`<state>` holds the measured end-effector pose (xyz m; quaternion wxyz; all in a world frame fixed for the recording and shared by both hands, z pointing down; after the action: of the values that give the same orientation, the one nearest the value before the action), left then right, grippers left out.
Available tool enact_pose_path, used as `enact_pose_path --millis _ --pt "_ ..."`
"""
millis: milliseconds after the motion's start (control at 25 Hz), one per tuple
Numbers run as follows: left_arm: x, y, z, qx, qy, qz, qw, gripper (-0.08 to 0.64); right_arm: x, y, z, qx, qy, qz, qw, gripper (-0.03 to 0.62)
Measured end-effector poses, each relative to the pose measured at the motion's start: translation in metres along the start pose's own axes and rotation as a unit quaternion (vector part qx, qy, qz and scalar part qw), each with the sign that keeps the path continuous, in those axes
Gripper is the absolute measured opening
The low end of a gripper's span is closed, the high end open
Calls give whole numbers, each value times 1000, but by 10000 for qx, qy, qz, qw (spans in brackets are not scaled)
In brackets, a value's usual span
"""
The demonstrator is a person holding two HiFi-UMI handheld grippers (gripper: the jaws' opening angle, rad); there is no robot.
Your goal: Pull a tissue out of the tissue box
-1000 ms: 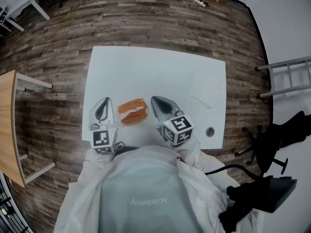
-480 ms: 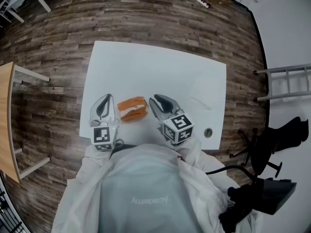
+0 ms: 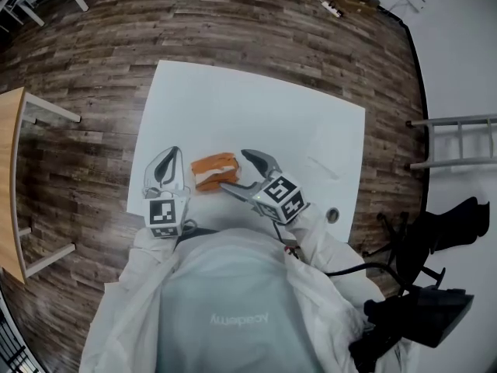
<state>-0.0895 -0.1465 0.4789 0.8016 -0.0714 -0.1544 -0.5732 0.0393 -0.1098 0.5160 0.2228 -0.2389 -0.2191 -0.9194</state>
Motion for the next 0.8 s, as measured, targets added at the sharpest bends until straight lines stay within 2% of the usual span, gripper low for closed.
enact_pose_path --millis 40,160,400,560,800 --pt "0 -1 0 -8 1 -11 10000 0 3 -3 1 -78 -78 -111 9999 430" --pt "-1 -3 0 -33 6 -37 10000 0 9 -9 3 -365 -338 -329 9982 454" --pt "-8 -6 1 -134 0 -139 9998 0 21 -9 13 -1260 -1037 -366 9859 459" --pt "-12 -12 4 -181 -6 -249 9995 0 30 -14 22 -1732 -1454 -533 9726 448" --pt "-19 -16 8 -310 -3 -389 9988 0 42 -13 32 -2218 -1917 -585 9543 388"
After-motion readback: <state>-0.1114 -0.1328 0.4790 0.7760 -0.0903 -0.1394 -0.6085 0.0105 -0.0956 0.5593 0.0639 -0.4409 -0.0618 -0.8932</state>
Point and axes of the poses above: the fingertips, and each gripper's own axes: x forward along the fingers, y to its right, z out of its underside, the point moved 1 cm from there along -x, backward along the fingers, and after that the axes turned 2 degrees about -y, right-handed, at the moved point
